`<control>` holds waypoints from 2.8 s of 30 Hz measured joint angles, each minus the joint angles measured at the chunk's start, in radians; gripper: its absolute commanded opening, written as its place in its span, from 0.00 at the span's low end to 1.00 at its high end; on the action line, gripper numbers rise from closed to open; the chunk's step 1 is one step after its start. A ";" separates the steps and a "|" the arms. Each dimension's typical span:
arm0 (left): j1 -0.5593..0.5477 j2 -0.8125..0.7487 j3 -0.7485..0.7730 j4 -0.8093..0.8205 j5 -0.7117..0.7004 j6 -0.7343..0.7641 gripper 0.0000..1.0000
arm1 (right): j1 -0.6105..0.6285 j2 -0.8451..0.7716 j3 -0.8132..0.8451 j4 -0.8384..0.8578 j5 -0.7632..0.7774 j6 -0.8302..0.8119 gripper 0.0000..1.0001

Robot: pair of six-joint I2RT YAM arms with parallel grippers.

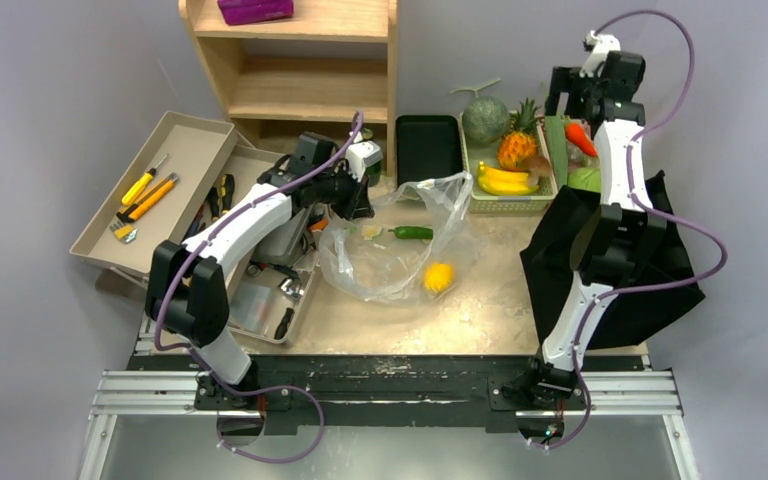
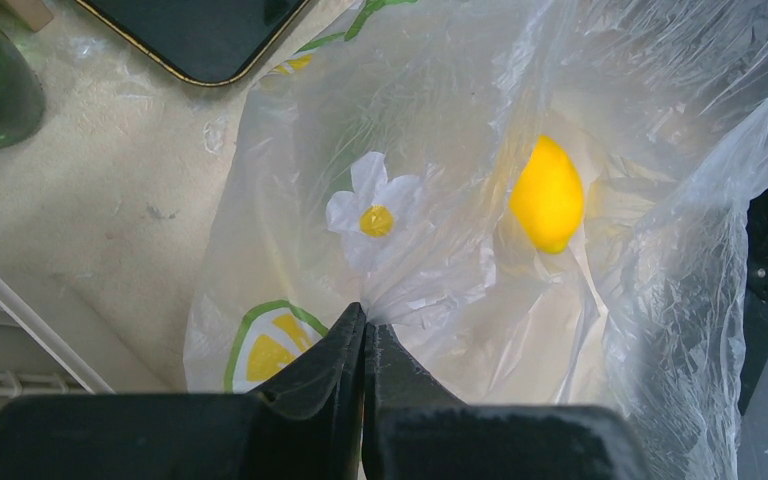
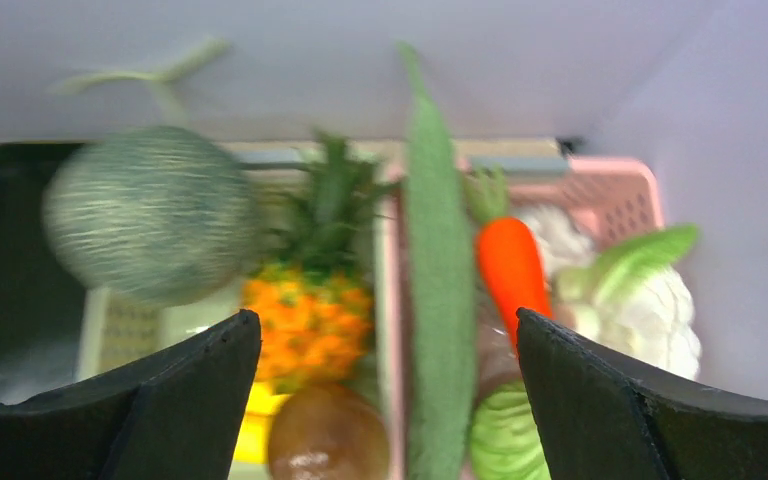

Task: Untie the knot of the grocery bags and take out the mixed food
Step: Place the fake vegetable in the bin, then pick up the fake vegetable from the bin, then place the fake vegetable in the bin.

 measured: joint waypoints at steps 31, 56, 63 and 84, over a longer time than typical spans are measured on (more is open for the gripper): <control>0.000 0.011 0.016 -0.021 -0.002 -0.018 0.00 | 0.344 0.020 -0.074 -0.500 0.199 -0.349 0.82; 0.000 0.013 0.019 -0.029 -0.002 -0.012 0.00 | 0.275 0.171 -0.052 -0.544 0.230 -0.344 0.52; 0.000 0.013 0.019 -0.029 -0.002 0.002 0.00 | 0.256 0.171 0.115 -0.626 0.203 -0.319 0.50; 0.007 0.038 0.019 -0.027 0.001 0.001 0.00 | 0.045 0.169 0.235 -0.506 0.293 -0.288 0.91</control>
